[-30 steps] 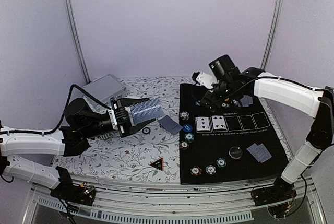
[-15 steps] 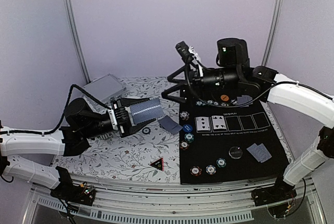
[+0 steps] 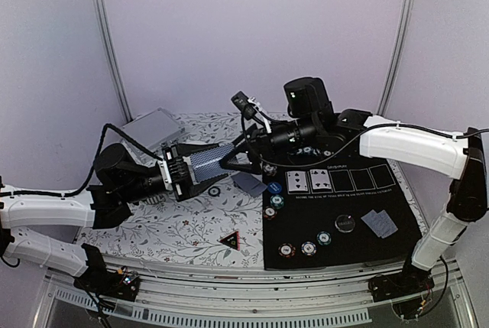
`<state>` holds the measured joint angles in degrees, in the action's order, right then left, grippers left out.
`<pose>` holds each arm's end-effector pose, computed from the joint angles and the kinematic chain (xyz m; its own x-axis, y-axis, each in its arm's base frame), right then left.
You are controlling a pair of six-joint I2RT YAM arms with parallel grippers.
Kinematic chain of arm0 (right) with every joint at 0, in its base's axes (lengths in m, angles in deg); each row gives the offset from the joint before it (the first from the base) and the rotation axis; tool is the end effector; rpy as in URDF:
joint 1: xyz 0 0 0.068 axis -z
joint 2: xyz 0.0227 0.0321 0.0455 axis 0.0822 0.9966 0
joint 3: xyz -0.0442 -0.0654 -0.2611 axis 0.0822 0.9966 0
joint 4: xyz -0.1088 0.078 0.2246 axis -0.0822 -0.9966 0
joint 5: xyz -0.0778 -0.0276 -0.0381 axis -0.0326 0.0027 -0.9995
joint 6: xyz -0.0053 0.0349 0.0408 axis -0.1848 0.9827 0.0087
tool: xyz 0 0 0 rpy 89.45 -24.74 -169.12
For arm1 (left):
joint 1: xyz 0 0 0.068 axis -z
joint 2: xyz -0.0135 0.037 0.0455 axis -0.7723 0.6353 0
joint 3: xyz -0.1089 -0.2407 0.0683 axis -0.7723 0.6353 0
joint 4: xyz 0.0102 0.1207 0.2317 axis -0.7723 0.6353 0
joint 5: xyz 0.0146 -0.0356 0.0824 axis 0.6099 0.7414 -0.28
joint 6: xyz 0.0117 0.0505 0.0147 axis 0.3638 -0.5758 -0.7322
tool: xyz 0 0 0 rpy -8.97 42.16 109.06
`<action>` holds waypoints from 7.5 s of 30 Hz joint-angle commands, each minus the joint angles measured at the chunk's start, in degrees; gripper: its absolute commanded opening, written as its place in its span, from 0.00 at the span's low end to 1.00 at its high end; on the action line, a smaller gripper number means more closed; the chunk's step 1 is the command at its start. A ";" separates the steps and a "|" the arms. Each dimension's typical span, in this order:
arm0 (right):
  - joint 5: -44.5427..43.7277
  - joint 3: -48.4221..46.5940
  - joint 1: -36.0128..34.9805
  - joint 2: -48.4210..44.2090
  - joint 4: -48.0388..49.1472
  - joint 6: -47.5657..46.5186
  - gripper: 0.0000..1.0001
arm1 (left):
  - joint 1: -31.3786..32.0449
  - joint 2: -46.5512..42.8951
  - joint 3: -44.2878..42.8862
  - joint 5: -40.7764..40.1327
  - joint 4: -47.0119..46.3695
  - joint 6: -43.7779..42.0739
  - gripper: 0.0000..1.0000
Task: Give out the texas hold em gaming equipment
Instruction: Pick up the poker card from the face-down deck piles, then flop the poker card in the community card area, then pick up the poker card from the face-down deck piles.
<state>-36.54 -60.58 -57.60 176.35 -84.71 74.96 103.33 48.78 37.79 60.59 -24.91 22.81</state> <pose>0.2170 0.3230 0.3435 -0.3608 -0.2977 -0.8839 -0.9312 0.0615 0.3594 0.1388 -0.2029 0.2873 0.6266 0.0231 -0.7790 0.7278 0.3402 0.5955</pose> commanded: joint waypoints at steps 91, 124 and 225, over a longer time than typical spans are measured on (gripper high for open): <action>-8.05 -19.58 8.23 -8.87 -33.33 -11.66 0.02 | 0.93 -0.37 0.13 0.18 -1.51 -0.83 0.57; -72.53 31.71 27.23 7.27 9.09 -64.63 0.01 | 1.50 -1.98 0.01 0.54 -1.30 -0.96 0.57; 1.33 -12.07 2.46 1.30 -17.29 -4.33 0.98 | 1.71 -1.71 0.32 -0.20 -1.33 -1.99 0.57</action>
<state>-38.18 -68.58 -54.03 175.76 -95.15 68.41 104.19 47.65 38.38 60.55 -24.76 21.43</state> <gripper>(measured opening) 0.981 0.569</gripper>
